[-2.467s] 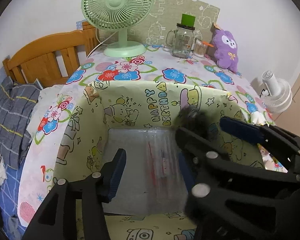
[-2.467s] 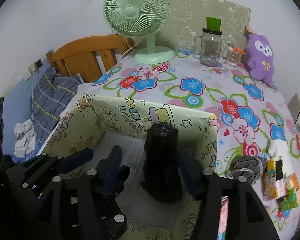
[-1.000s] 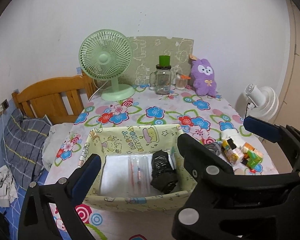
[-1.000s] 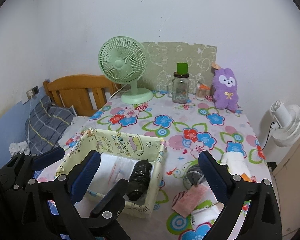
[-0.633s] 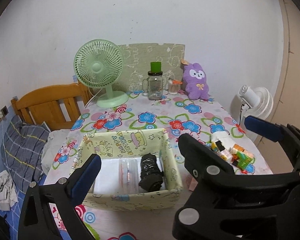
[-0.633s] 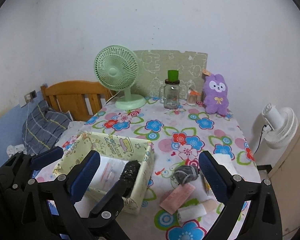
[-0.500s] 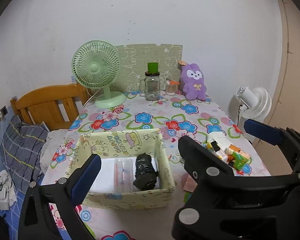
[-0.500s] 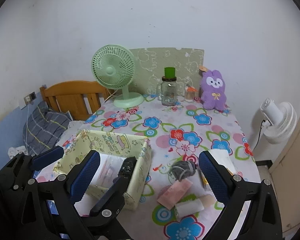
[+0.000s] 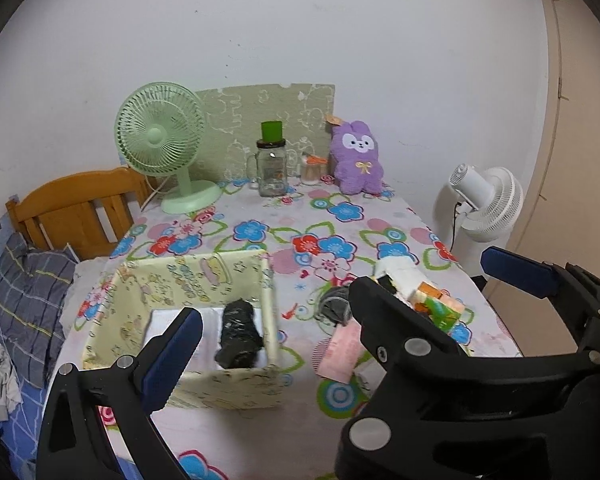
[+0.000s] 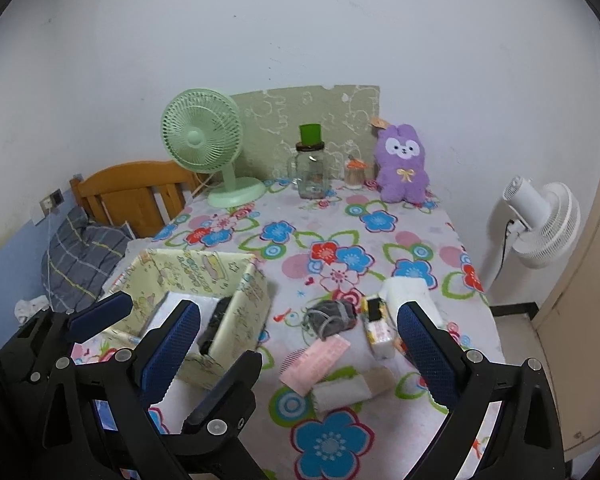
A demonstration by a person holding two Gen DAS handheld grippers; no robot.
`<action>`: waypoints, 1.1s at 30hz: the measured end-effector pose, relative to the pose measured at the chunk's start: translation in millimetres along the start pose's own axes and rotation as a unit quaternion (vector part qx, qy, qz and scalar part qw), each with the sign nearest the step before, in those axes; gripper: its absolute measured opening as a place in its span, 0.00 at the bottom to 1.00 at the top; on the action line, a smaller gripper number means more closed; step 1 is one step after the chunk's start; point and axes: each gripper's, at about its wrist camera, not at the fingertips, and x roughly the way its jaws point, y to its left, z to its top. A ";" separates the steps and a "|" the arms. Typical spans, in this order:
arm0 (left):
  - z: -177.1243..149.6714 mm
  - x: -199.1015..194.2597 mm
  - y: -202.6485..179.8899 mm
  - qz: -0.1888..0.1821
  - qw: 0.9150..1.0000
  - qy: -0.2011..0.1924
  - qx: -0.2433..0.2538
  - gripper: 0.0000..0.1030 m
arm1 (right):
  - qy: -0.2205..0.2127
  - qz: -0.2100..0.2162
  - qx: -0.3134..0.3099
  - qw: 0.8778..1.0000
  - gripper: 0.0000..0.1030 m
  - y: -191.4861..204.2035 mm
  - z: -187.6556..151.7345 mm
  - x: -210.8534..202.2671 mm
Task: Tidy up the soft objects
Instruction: 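Move both tools back toward the remaining items on the tablecloth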
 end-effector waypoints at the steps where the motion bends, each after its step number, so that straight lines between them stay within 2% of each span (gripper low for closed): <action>1: -0.8 0.8 -1.9 0.000 1.000 0.001 0.000 1.00 | 0.002 -0.003 0.001 1.000 0.98 -2.4 -0.9 -0.2; 11: -7.3 11.6 -29.5 -0.008 1.000 0.001 0.019 1.00 | -0.008 -0.023 0.019 1.000 0.99 -30.8 -17.3 -3.1; 25: -25.3 46.3 -63.1 -0.034 0.998 0.043 0.031 1.00 | 0.010 -0.055 0.024 0.998 0.98 -68.7 -38.5 14.5; 33: -38.7 65.8 -77.8 -0.042 0.996 0.067 0.043 0.99 | 0.029 -0.061 0.033 0.997 0.93 -87.1 -56.4 31.2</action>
